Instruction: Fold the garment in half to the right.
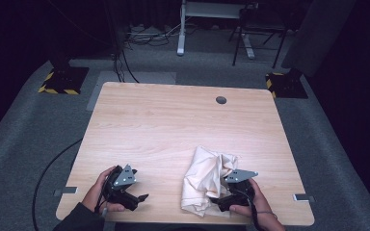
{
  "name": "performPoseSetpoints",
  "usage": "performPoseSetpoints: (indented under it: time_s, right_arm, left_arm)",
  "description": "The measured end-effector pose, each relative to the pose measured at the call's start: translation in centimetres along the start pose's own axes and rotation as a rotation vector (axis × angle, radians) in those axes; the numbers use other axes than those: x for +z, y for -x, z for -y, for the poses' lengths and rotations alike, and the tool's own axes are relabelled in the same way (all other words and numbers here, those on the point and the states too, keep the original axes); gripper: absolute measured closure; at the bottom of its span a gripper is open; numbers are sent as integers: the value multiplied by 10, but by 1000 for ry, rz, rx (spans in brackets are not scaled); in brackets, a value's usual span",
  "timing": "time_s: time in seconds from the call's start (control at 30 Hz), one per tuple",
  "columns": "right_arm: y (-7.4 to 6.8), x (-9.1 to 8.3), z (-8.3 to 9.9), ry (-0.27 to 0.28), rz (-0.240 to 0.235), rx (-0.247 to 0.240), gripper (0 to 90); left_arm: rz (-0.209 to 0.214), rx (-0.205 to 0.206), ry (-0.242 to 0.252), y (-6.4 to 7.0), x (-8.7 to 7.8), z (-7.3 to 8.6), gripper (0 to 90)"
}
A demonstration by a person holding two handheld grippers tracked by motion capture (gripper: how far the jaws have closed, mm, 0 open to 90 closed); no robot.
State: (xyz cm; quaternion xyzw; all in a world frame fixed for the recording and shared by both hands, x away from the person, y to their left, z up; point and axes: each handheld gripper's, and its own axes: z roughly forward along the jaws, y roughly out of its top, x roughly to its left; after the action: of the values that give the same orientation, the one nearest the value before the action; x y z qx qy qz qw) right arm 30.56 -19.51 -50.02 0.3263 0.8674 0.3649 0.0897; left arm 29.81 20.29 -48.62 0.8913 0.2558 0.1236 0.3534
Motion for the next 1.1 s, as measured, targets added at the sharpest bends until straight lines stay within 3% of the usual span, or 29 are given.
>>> performPoseSetpoints:
  time_s: [0.17, 0.33, 0.43, 0.63, 0.77, 0.83, 0.9, 0.93, 1.1]
  right_arm:
    - [14, 6, -6, 10, 4, -39, 50]
    - [35, 16, -17, 6, 14, -73, 16]
    - [45, 18, -23, 17, 67, -101, 43]
    - [63, 16, -26, 10, 116, -50, 47]
    - [56, 0, -22, 31, 108, -59, 65]
    - [47, -12, -24, 76, 112, -79, 65]
    - [34, -26, -31, 158, 134, -119, 76]
    - [28, -31, -35, 186, 122, -135, 85]
    - [9, -39, -56, 282, 122, -212, 85]
  left_arm:
    - [-3, -20, 1, -3, 3, 4, 80]
    - [-45, -66, 5, -9, 8, 7, 80]
    - [-42, -75, -2, -9, 10, 8, 83]
    - [-41, -68, -27, -8, 15, 10, 83]
    - [-34, -67, -21, -8, 14, 11, 82]
    - [-32, -66, -21, -7, 14, 10, 82]
    - [-31, -63, -25, -7, 15, 10, 82]
    - [-29, -64, -25, -6, 15, 10, 82]
    - [-22, -60, -26, -6, 15, 10, 83]
